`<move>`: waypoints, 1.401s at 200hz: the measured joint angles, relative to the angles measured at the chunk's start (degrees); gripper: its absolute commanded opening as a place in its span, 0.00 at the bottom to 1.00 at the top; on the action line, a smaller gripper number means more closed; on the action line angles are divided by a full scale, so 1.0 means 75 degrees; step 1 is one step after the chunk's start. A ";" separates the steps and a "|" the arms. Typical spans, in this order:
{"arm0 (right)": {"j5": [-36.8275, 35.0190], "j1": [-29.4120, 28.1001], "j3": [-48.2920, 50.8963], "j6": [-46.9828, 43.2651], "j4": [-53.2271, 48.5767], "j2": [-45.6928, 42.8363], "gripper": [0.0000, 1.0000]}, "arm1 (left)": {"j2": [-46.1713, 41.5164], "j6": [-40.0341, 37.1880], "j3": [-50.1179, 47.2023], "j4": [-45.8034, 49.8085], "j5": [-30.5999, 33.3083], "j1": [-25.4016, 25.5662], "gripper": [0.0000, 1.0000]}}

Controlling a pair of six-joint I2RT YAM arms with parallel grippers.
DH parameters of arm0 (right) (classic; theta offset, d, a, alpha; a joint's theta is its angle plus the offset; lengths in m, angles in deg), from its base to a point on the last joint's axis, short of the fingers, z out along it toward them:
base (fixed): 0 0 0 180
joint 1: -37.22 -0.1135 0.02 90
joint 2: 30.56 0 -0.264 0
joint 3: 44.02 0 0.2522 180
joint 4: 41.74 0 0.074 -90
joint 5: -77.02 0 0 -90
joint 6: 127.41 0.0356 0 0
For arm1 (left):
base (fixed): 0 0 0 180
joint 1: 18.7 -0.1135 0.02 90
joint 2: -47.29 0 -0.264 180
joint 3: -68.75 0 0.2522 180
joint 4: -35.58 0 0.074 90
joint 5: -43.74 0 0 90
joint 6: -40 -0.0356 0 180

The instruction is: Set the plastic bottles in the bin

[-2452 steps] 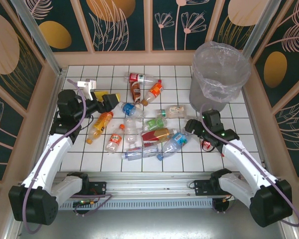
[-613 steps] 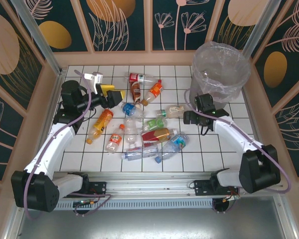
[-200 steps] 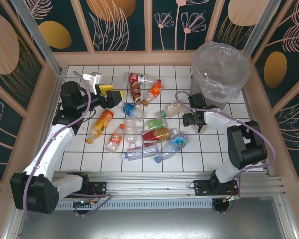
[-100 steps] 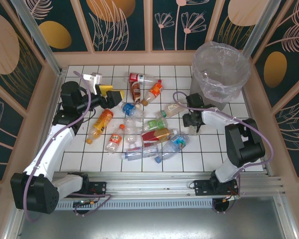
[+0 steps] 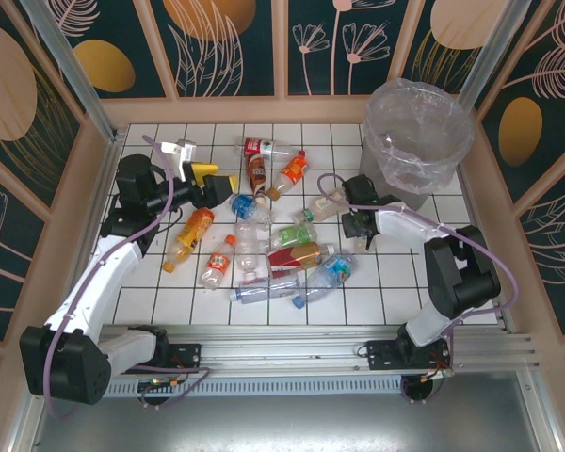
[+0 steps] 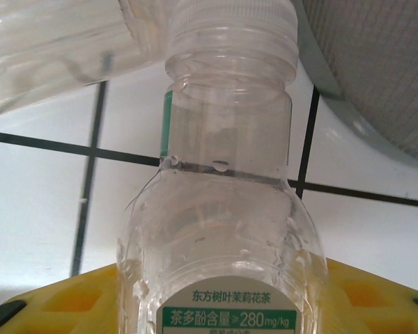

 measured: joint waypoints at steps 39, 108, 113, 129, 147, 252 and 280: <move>-0.0370 -0.0615 -0.0979 -0.0318 -0.0198 -0.0417 0.53 | -0.0003 0.0076 -0.0119 -0.0251 -0.0388 0.0006 0.99; -0.0731 -0.1358 -0.2736 -0.0769 -0.0219 -0.0513 0.53 | -0.0096 0.0087 -0.0189 -0.0303 -0.0560 0.0026 0.99; -0.0726 -0.1358 -0.2824 -0.0793 -0.0181 -0.0551 0.53 | -0.0102 0.0090 -0.0198 -0.0326 -0.0565 0.0029 0.99; -0.0708 -0.1355 -0.3057 -0.0874 -0.0076 -0.0679 0.53 | -0.0134 0.0105 -0.0230 -0.0405 -0.0583 0.0044 0.99; -0.0705 -0.1355 -0.3398 -0.0950 0.0050 -0.0784 0.53 | -0.0163 0.0122 -0.0262 -0.0472 -0.0600 0.0047 0.99; -0.0539 0.0020 -0.4514 -0.1102 0.0775 -0.1215 0.53 | -0.0216 0.0175 -0.0300 -0.0592 -0.0618 0.0050 0.98; -0.0353 0.0772 -0.4593 -0.1049 0.0793 -0.1294 0.53 | -0.0219 0.0175 -0.0300 -0.0606 -0.0615 0.0050 0.98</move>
